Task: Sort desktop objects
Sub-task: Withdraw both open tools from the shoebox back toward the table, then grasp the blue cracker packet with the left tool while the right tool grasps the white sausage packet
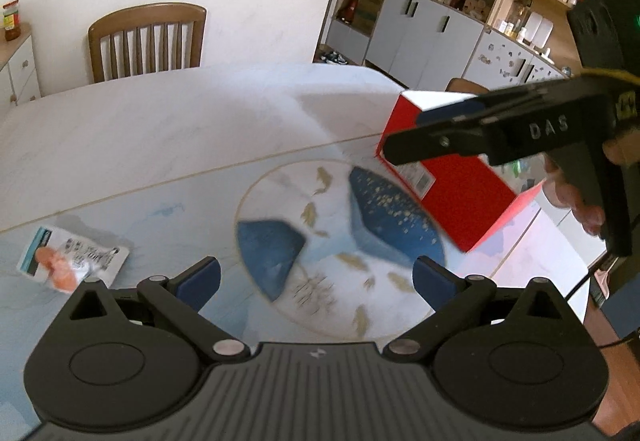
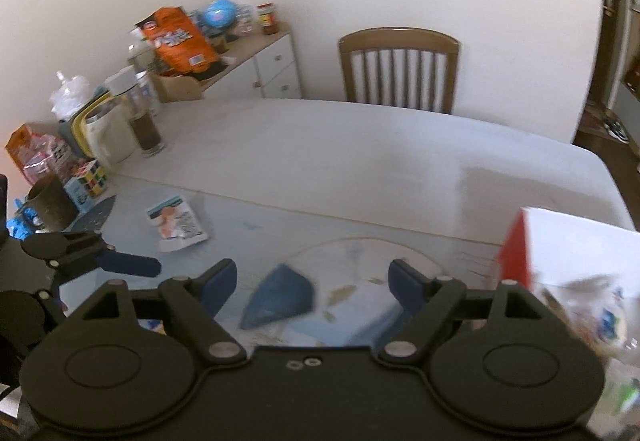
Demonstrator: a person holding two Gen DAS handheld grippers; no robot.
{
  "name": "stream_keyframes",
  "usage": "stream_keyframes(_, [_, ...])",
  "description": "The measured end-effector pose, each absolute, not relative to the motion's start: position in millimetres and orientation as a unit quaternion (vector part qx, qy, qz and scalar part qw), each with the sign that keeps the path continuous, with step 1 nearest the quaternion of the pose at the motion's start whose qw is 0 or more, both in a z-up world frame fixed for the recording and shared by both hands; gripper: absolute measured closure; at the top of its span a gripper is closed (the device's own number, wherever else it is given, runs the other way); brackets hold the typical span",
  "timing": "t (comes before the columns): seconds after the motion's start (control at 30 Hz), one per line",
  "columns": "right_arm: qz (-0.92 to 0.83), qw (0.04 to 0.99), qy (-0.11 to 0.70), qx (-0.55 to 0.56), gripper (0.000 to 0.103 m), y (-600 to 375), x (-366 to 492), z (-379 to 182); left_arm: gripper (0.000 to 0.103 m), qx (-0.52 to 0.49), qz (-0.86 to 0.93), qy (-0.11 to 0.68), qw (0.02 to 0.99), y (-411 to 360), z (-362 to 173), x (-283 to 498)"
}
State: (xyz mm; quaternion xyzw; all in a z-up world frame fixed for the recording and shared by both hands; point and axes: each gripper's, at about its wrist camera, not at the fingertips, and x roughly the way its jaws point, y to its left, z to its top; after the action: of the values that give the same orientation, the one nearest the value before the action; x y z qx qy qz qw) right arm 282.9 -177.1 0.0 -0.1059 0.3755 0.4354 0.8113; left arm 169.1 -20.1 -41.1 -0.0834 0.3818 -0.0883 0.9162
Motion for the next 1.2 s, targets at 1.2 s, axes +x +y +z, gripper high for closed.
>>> stream_keyframes(1.2, [0.497, 0.755, 0.395, -0.167, 0.019, -23.0, 250.4, -48.1, 0.0, 0.027, -0.151, 0.377, 0.914, 49.5, -98.7, 138.1])
